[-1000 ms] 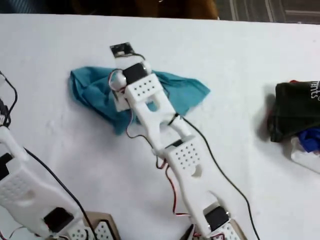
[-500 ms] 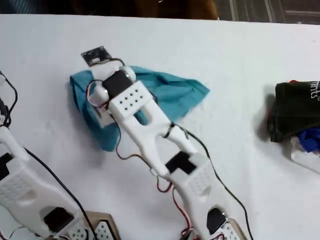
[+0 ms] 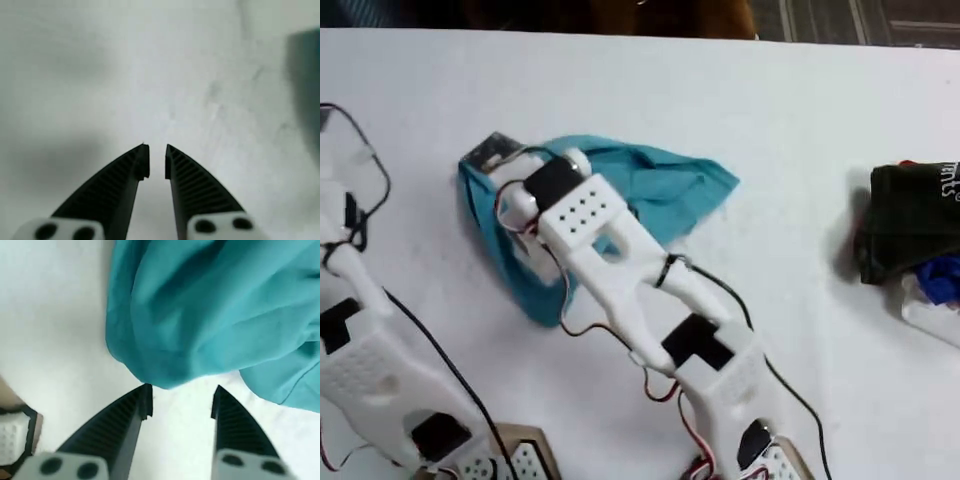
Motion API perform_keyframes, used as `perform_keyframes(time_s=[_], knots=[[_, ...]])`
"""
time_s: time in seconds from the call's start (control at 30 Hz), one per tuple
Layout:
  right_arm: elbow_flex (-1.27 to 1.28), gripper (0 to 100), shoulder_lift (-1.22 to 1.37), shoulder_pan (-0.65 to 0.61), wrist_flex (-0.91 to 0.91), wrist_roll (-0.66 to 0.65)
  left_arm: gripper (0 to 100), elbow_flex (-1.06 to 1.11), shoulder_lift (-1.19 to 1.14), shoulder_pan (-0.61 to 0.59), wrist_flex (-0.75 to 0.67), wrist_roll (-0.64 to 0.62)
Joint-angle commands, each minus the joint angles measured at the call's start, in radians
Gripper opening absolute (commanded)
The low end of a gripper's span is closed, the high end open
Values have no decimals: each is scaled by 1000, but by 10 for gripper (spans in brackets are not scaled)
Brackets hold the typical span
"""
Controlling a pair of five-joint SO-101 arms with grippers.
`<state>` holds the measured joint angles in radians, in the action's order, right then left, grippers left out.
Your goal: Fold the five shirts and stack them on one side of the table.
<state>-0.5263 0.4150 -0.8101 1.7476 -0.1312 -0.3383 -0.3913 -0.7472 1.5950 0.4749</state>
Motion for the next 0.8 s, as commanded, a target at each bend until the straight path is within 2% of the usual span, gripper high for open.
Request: perform_keyframes(time_s=[0.0, 0.07, 0.2, 0.37, 0.5, 0.6, 0.77], knots=[[41, 213, -136, 50, 25, -34, 86, -15, 32, 100, 107, 106], [55, 213, -191, 113, 24, -60, 88, -35, 74, 161, 189, 160], [58, 212, -251, 266, 24, -86, 177, 13, 276, 288, 193, 181], [58, 212, -265, 461, 24, -87, 207, 254, 583, 534, 190, 186], [58, 212, -263, 575, 24, -87, 209, 481, 726, 727, 189, 186], [58, 212, -263, 627, 24, -87, 210, 565, 732, 772, 189, 184], [58, 212, -255, 662, 24, -89, 210, 618, 684, 770, 175, 138]])
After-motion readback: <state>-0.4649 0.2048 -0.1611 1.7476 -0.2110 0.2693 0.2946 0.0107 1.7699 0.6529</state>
